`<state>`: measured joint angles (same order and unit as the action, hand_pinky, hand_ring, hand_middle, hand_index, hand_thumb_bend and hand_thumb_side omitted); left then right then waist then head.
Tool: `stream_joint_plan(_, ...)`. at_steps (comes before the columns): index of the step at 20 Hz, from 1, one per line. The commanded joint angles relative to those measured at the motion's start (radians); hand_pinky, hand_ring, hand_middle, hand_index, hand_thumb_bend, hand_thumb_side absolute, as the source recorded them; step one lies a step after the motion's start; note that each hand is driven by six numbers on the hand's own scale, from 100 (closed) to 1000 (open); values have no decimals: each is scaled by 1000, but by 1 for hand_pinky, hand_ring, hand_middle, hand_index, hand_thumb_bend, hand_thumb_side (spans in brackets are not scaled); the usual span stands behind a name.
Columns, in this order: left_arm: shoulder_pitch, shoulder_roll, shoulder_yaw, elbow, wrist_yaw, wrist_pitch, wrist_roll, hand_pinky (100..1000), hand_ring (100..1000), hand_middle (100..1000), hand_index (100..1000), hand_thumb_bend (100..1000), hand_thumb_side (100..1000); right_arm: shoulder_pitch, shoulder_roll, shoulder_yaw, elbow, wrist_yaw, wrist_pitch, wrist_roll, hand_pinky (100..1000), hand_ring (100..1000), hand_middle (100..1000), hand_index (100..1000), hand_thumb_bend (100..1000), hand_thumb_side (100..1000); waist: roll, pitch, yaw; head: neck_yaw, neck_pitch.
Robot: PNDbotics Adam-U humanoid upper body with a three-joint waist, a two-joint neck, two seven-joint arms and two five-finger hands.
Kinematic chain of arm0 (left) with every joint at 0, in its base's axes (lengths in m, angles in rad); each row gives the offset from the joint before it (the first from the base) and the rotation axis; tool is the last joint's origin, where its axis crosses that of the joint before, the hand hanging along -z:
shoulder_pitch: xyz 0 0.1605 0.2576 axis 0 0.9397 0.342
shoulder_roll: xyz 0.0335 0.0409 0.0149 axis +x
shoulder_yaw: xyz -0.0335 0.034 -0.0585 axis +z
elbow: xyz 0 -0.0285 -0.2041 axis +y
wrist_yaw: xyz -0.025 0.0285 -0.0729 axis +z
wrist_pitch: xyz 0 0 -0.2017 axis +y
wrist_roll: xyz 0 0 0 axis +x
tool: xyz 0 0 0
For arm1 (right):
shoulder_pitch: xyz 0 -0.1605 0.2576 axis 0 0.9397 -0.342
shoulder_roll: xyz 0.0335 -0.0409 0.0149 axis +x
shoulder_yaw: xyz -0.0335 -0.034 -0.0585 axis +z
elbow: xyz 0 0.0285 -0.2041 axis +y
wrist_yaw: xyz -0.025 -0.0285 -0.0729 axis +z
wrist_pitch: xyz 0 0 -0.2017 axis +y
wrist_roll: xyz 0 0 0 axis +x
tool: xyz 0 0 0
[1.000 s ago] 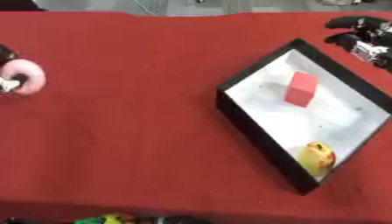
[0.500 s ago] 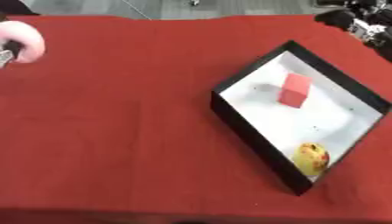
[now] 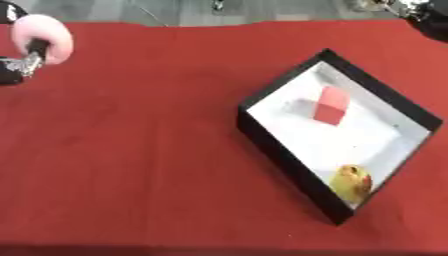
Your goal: Pick up the objects with one hand, pass them to the other hand, and then place them into the box on the other side of the table.
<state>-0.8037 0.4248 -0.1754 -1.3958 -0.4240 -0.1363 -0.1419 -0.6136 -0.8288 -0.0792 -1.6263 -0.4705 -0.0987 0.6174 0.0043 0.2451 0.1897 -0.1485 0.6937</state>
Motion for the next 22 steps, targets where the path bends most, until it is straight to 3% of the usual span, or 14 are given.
stream_joint_plan(1, -4, -50, 3, -8, -12, -13, 60, 877, 740, 549, 597, 100, 373, -42, -8, 19, -23, 40, -25, 14, 1000, 915, 980, 953, 100, 328, -14, -26, -2, -7, -9)
stream_joint_plan(3, 3, -82, 2, -1, -29, -23, 92, 878, 739, 546, 599, 100, 383, -60, 5, 38, -23, 65, -43, 26, 1000, 920, 984, 955, 100, 305, -15, -27, -2, -8, -8)
stream_joint_plan(4, 6, -96, 0, 2, -33, -30, 106, 880, 740, 545, 599, 100, 386, -67, 9, 46, -22, 82, -51, 32, 1000, 923, 982, 956, 100, 165, -15, -27, -2, -10, -7)
stream_joint_plan(5, 8, -109, -2, 3, -30, -43, 118, 883, 740, 546, 600, 100, 391, -76, 15, 54, -21, 100, -60, 39, 1000, 923, 986, 955, 100, 285, -16, -27, -2, -13, -7)
stream_joint_plan(11, 21, -174, -18, 23, -19, -103, 167, 895, 738, 537, 598, 100, 415, -109, 58, 99, -5, 186, -78, 10, 1000, 902, 962, 930, 100, 261, -17, -26, 1, -22, -9)
stream_joint_plan(22, 29, -246, -57, 28, 12, -173, 155, 893, 736, 533, 605, 100, 435, -157, 123, 175, -4, 297, -130, 58, 1000, 925, 981, 953, 100, 217, -21, -27, 2, -41, -1)
